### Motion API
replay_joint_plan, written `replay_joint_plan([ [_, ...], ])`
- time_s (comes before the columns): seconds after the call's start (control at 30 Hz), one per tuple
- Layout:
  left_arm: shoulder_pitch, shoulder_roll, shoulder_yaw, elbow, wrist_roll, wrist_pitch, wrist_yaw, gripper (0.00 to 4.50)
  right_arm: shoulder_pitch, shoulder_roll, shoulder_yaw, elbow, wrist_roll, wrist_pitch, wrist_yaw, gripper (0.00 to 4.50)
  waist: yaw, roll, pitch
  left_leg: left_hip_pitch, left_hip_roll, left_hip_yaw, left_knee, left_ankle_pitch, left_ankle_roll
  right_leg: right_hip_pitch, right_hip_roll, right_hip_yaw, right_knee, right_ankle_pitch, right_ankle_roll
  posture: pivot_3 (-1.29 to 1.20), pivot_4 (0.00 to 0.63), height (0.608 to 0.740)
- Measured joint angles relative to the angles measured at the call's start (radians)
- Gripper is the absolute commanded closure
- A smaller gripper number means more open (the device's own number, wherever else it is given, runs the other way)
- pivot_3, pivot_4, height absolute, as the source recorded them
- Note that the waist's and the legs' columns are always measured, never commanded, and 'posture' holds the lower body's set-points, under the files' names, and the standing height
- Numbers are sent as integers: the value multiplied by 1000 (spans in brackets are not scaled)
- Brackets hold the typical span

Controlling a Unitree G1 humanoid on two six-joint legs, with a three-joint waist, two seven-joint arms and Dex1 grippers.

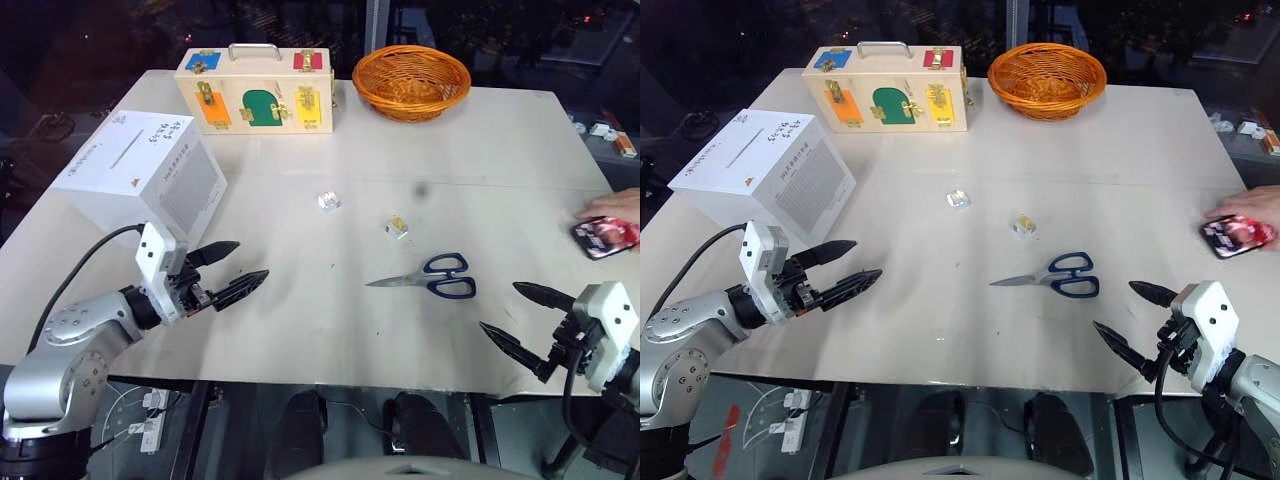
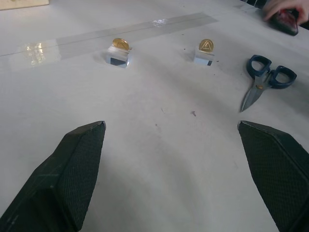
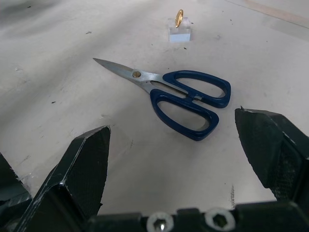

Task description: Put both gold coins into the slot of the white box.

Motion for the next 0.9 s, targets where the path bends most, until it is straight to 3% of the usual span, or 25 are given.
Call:
replay_joint_plan([
  [0.27,-44,53,-72,-146,-83,7,-155,31,-181,-102,98,32,-38,13,24,0,-1,0,1,1,0,1,1,0,0,1,0,1,0,-2,-3,0,150,726],
  [0.53,-113,65,-161,-225,-79,37,-127,31,-430,-167,287,110,-23,97,91,0,-1,1,2,0,0,1,1,0,0,0,1,1,0,0,0,0,150,726],
  [0.9,-135,116,-181,-237,-76,66,-112,31,-591,-173,411,185,-52,108,140,0,-1,2,3,0,0,0,1,0,0,0,1,1,0,0,0,0,150,726],
])
